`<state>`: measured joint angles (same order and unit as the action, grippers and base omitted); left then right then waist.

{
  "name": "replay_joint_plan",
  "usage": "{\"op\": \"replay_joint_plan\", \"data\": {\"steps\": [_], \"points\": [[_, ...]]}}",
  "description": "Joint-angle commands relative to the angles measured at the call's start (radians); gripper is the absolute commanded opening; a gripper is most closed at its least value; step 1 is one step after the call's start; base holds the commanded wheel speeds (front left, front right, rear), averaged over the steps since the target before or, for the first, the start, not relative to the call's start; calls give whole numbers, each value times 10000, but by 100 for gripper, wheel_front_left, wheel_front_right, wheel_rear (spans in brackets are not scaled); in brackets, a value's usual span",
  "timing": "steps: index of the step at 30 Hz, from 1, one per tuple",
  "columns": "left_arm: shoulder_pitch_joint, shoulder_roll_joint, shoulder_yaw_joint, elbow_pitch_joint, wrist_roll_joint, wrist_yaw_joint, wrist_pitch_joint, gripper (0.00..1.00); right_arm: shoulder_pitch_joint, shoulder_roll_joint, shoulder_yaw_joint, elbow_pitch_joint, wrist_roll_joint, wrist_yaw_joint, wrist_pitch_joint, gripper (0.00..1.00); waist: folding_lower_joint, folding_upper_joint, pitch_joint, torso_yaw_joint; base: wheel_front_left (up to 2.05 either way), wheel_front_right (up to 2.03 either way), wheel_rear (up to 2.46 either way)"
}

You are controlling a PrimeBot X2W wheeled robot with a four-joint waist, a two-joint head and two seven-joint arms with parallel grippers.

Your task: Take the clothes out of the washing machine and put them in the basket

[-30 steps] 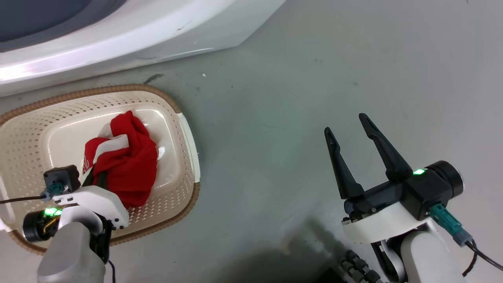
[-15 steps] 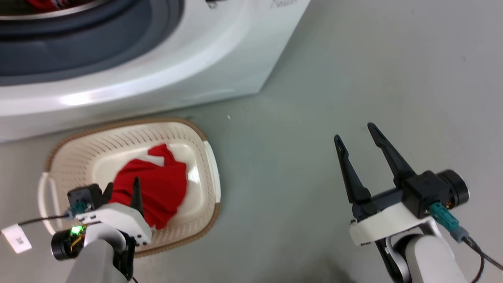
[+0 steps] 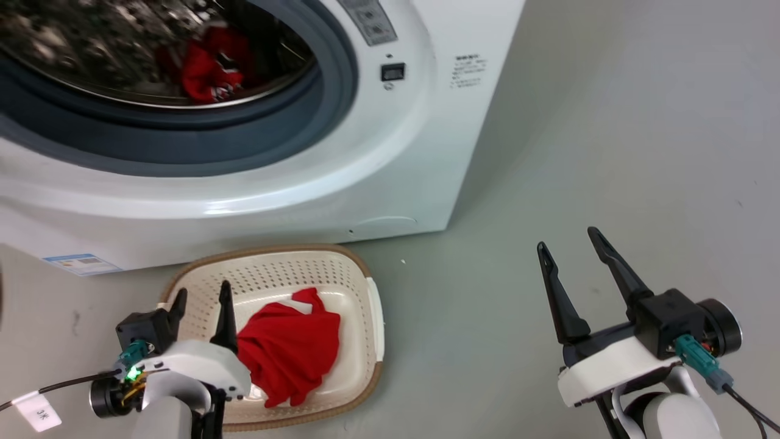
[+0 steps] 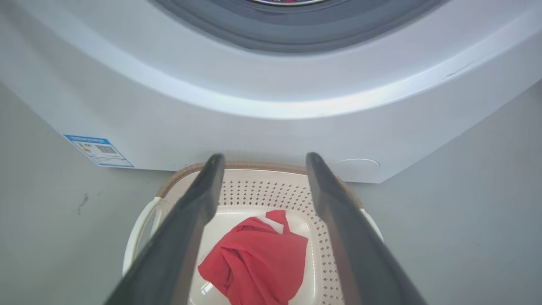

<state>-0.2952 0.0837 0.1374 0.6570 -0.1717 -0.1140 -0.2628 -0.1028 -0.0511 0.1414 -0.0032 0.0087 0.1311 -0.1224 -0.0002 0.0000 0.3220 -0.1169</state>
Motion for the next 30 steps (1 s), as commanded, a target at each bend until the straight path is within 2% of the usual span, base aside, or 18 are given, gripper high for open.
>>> {"op": "replay_joint_plan", "data": {"steps": [1, 9, 13, 21, 30], "points": [[166, -74, 50, -405, 114, 51, -28, 100, 122, 17, -32, -102, -20, -7, 57, 100, 2, 0, -343, 309, 0, 0, 0], [-122, -145, 33, -2399, 623, 123, -28, 100, 329, 17, -46, -343, -23, -7, 246, 100, 2, 0, -623, 541, 0, 0, 0], [-715, 55, -82, -2509, 812, 68, -27, 100, 318, 17, 31, -475, -79, -7, 265, 100, 2, 0, -579, 545, 0, 0, 0], [-2801, 846, -491, -1271, 929, -69, -3, 100, 135, 17, 274, -749, -144, -7, 297, 100, 2, 0, -100, 305, 0, 0, 0], [-5297, 1850, -1044, 582, 806, -146, 698, 100, -128, 17, 668, -965, -82, -7, 212, 100, 2, 0, 1005, -284, 0, 0, 0]]}}
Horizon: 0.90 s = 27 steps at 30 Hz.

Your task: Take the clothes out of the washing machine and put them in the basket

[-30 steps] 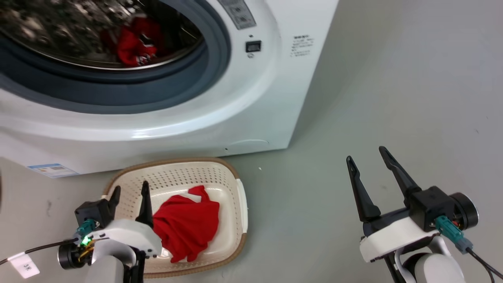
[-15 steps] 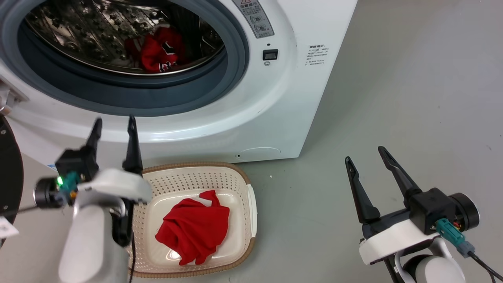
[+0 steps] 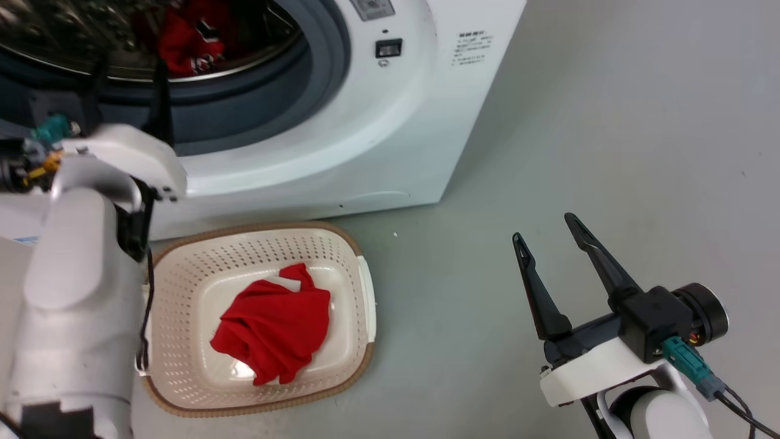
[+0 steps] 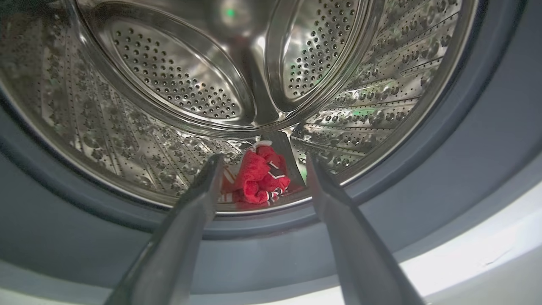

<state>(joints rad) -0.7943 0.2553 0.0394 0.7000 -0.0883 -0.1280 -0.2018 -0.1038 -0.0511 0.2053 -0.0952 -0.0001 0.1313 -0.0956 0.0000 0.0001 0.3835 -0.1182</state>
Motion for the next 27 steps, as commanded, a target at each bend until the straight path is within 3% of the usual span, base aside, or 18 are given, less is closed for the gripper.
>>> {"op": "replay_joint_plan", "data": {"steps": [1, 10, 27], "points": [[-554, 221, -107, 330, -78, -7, 193, 100, -183, 17, 67, -67, 39, -9, -91, 100, 0, -1, 528, -334, 0, 0, 0], [-2582, 1199, -435, 1750, -333, -27, 1215, 100, -492, 20, 563, -45, 168, -9, -312, 100, 0, -1, 1645, -881, 0, 0, 0], [-6410, 3185, -2550, 3330, -1164, -17, 3913, 100, -886, 22, 1428, 40, 612, -9, -814, 100, 0, -1, 3409, -2103, 0, 0, 0]]}}
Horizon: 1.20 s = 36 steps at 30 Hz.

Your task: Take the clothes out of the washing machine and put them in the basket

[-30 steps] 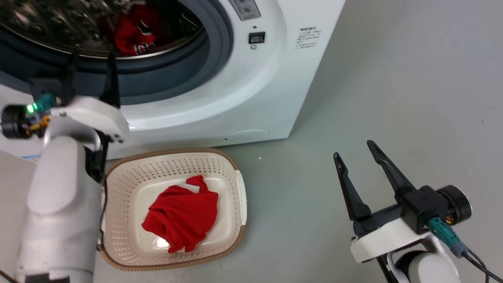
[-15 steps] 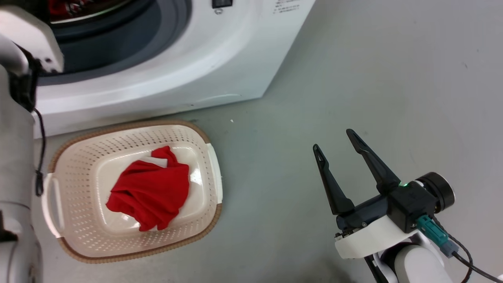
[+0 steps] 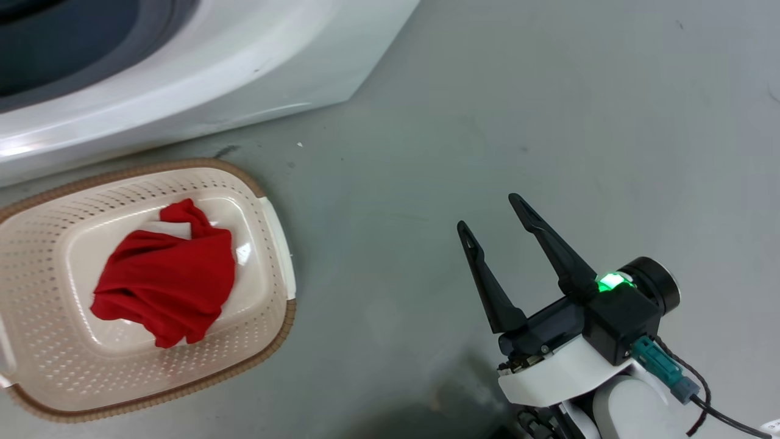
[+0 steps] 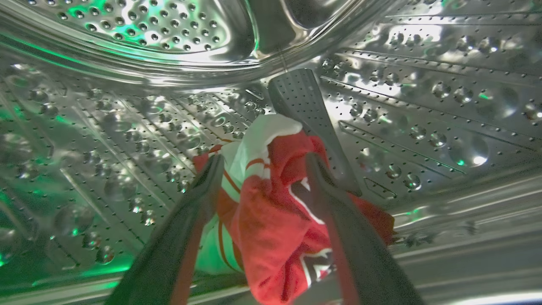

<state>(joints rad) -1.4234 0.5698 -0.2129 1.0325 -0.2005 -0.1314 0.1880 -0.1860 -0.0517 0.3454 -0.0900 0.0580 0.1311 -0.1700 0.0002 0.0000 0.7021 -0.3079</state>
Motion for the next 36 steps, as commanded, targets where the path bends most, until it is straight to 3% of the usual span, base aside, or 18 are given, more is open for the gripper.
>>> {"op": "replay_joint_plan", "data": {"steps": [1, 15, 16, 17, 18, 25, 36], "points": [[-308, 165, -181, 24, -67, 17, 250, 100, -51, 29, 58, -20, 38, -7, -69, 100, -2, 0, 319, -267, 0, 0, 0], [-1385, 1137, -1874, -225, -1320, 16, 3127, 100, -257, 26, 433, -7, 321, -7, -356, 100, -2, 0, 1313, -661, 0, 0, 0], [-1394, 1202, -1883, -253, -1425, 16, 3247, 55, -270, 26, 443, 31, 341, -7, -374, 100, -2, 0, 1340, -671, 0, 0, 0], [-1366, 1228, -1927, -314, -1516, 16, 3342, 31, -268, 28, 448, 57, 364, -7, -398, 100, -2, 0, 1356, -676, 0, 0, 0], [-1351, 1277, -1961, -384, -1587, 16, 3402, 0, -275, 26, 449, 99, 386, -7, -407, 100, -2, 0, 1369, -678, 0, 0, 0], [-1247, 1526, -1886, -1121, -1537, 433, 2299, 0, -468, 26, 412, 217, 460, -7, -461, 100, -2, 0, 1318, -654, 0, 0, 0], [268, 1297, -1586, -1563, -1616, 1169, -1895, 0, -473, 25, 82, 530, 465, -7, -471, 100, -2, 0, 328, -525, 0, 0, 0]]}}
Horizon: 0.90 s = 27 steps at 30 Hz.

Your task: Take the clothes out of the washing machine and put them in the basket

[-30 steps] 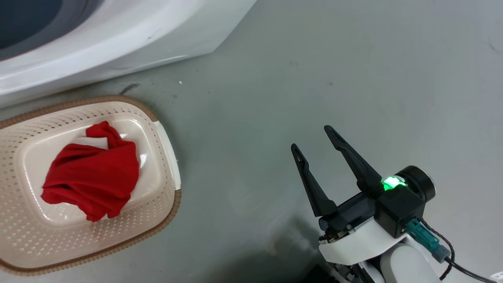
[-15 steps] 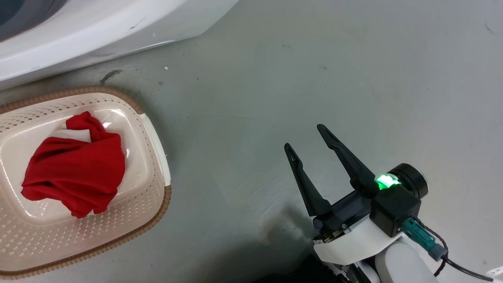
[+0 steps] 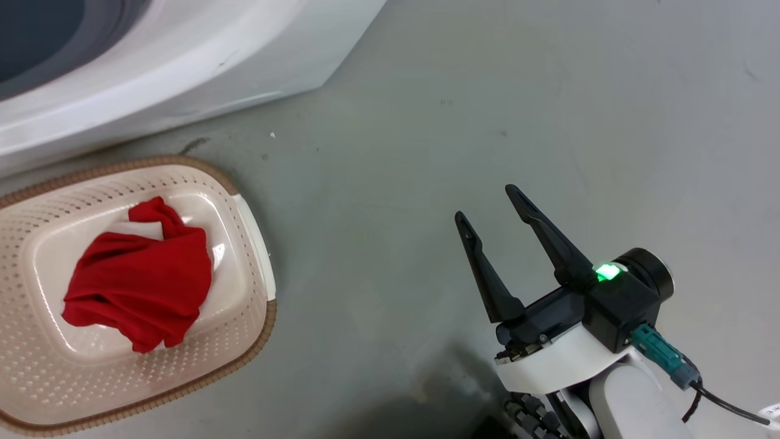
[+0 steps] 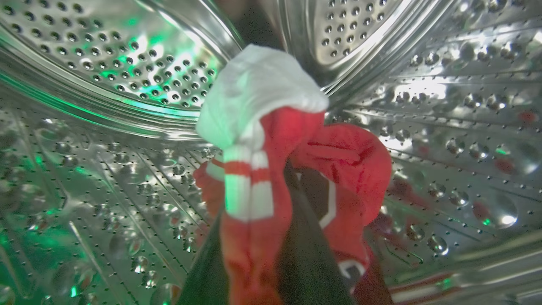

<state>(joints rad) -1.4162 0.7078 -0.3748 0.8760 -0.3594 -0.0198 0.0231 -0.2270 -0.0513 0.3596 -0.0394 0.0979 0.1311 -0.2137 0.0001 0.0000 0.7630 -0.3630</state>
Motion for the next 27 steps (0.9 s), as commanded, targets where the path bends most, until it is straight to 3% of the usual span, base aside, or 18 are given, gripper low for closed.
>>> {"op": "replay_joint_plan", "data": {"steps": [1, 5, 9, 14, 19, 27], "points": [[397, -129, 84, 66, -68, 114, -678, 0, -28, 21, -83, 46, 77, -7, -25, 100, -1, 0, -403, 31, 0, 0, 0], [1109, -291, 141, 408, -180, 139, -2110, 0, 186, 19, -223, 205, 90, -8, 22, 100, -1, 0, -1045, 62, 0, 0, 0], [1826, -508, 399, 784, -491, 165, -2705, 0, 401, 21, -326, 286, 122, -7, 106, 100, -1, 0, -1662, 77, 0, 0, 0], [2601, -605, 800, 794, -736, 67, -2894, 0, 709, 19, -412, 393, 154, -7, 219, 100, -1, 0, -2412, 76, 0, 0, 0], [3943, -871, 1505, -178, -667, 226, -2901, 0, 1006, 19, -594, 562, 136, -7, 344, 100, -1, 0, -3247, 170, 0, 0, 0], [6608, -1874, 2734, -1756, -346, 264, -2904, 0, 1495, 19, -916, 733, -57, -7, 636, 100, -1, 0, -4662, 559, 0, 0, 0]]}}
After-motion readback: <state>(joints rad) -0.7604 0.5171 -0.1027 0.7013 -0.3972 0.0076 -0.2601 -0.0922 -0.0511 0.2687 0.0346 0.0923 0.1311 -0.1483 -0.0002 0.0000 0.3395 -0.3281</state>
